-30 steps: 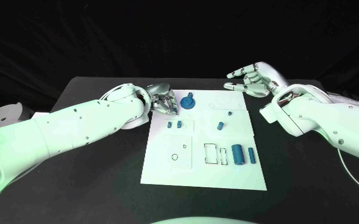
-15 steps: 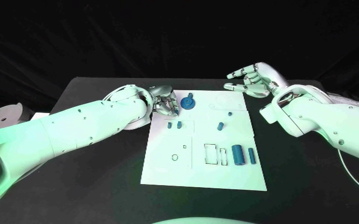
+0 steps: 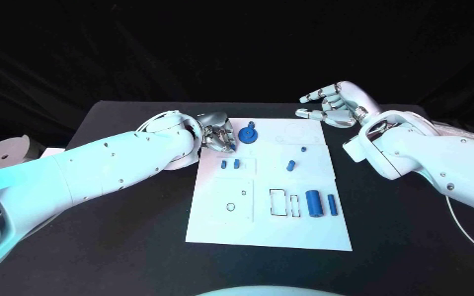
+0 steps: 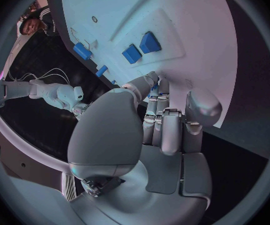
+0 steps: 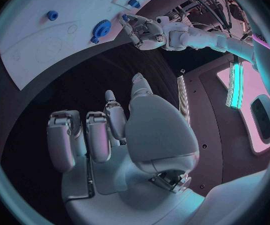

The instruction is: Assemble the parts on the task board

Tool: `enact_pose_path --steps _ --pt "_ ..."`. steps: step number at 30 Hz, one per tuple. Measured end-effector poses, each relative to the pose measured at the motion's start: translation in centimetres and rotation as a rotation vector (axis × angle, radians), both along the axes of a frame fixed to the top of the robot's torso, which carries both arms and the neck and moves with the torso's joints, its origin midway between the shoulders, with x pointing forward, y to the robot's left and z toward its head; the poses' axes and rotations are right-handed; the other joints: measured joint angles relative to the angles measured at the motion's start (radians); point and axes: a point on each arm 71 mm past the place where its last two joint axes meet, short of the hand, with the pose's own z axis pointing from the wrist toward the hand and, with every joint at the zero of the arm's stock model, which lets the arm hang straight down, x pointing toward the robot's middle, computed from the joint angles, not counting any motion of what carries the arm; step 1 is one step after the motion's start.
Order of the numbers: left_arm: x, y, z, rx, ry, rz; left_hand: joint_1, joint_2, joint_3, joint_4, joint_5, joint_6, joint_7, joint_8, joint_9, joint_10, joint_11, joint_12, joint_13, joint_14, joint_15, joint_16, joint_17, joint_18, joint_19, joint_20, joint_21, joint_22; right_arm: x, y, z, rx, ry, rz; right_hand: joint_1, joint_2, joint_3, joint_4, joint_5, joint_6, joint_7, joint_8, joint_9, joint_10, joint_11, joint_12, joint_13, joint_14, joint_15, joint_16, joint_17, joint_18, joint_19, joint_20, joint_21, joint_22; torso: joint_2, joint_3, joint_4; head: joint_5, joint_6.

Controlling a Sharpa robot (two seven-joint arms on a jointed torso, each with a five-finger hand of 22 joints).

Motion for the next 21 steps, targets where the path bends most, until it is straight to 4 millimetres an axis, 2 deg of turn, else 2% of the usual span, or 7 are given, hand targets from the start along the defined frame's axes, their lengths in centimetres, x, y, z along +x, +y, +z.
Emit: enact_pose_path --steps 21 --pt "-0.23 -0.24 -0.22 0.008 0.012 -0.012 0.0 0.0 0.003 -0.003 0.0 0.008 0.0 0.0 0.001 0.004 0.004 -0.004 0.002 0.0 0.0 0.0 0.0 0.0 0.0 0.0 0.0 0.001 0.0 -0.04 0.0 0.0 0.0 -0.001 0.0 0.0 0.0 0.0 0.0 0.0 0.0 0.0 0.0 0.0 0.0 0.0 0.0 0.0 0.0 0.0 0.0 0.0 0.0 0.0 0.0 0.001 0.0 -0.0006 0.0004 0.002 0.0"
